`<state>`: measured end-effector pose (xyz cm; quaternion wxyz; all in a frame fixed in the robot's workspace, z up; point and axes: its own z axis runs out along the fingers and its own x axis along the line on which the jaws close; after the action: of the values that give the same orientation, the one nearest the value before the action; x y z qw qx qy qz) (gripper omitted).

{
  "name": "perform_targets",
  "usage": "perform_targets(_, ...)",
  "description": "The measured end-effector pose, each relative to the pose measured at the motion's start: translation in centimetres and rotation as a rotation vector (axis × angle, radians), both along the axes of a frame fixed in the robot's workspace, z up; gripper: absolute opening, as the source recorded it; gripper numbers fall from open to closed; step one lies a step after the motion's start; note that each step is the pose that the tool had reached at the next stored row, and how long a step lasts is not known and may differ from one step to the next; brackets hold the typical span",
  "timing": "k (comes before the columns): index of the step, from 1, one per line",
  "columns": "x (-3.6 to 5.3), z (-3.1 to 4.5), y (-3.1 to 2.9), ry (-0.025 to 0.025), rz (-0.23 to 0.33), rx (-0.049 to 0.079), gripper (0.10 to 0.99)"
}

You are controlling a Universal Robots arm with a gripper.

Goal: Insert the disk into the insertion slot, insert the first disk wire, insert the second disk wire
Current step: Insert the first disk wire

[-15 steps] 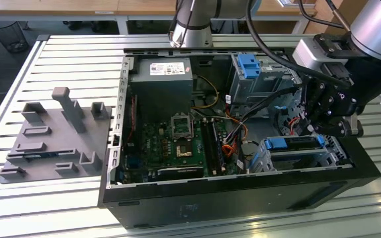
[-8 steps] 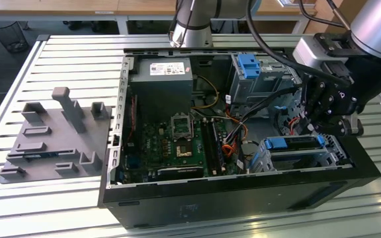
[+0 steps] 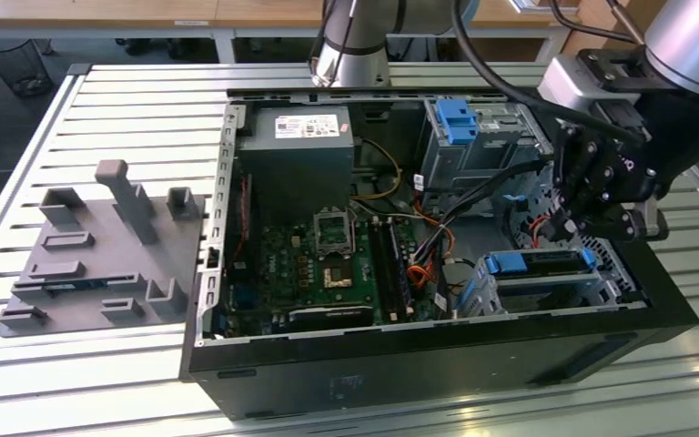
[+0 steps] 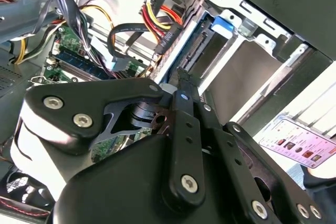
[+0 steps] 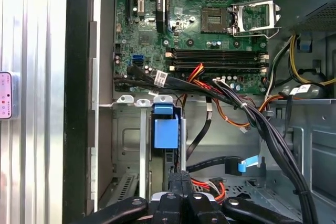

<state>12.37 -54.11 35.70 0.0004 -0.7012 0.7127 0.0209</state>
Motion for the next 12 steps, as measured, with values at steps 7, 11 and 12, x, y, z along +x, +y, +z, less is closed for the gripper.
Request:
perform_targets(7,0.13,-0.01,0.78,0.0,0.0,0.0,0.106)
perform_targets(11,0.5,-0.03,1.16,0.0,-0.002,0.0,0.106)
perform_targets(12,0.6,-0.03,1.25,0.0,-0.004,0.0,0.106)
